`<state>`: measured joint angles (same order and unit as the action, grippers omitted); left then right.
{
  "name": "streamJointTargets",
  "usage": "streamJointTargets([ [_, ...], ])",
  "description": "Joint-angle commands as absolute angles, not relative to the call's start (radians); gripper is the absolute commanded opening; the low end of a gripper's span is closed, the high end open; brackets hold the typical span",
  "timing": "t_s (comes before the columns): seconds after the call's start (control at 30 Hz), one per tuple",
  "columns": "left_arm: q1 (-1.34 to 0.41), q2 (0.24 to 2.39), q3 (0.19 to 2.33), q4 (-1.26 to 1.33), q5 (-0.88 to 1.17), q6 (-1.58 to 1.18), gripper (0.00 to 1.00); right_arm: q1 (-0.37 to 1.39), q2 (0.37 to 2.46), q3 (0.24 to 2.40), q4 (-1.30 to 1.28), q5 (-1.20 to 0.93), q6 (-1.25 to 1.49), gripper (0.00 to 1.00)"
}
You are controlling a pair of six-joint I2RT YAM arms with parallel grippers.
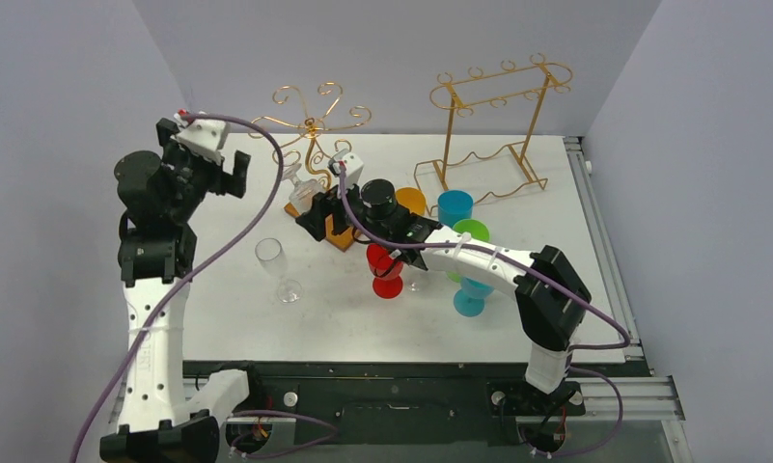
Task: Place the wine glass upside down on the wine glass rack
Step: Turn the wine glass upside down at the wine rack.
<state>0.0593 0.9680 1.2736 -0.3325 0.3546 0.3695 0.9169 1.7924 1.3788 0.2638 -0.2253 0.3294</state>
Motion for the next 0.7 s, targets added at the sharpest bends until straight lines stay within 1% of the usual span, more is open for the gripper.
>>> streamJointTargets([
  [0.0, 0.158, 1.049, 1.395, -0.35, 0.31, 0.168, 0.83, 0.912, 1.772, 1.467, 0.469, -0.195, 0.349, 0.08],
  [0.17, 0.177, 1.093, 1.417, -0.327, 0.324, 0.143, 0.77, 0.912, 1.748, 1.433, 0.479, -0.221, 0.35, 0.07],
  [0.3, 0.176, 1.124, 1.421, -0.311, 0.337, 0.125, 0.74, 0.912, 1.724, 1.391, 0.473, -0.225, 0.35, 0.05],
  [0.53, 0.177, 1.127, 1.375, -0.391, 0.45, 0.126, 0.73, 0.912, 1.71, 1.357, 0.435, -0.225, 0.367, 0.03],
  [0.67, 0.179, 1.124, 1.407, -0.489, 0.539, 0.12, 0.72, 0.913, 1.661, 1.328, 0.435, -0.212, 0.36, 0.03],
])
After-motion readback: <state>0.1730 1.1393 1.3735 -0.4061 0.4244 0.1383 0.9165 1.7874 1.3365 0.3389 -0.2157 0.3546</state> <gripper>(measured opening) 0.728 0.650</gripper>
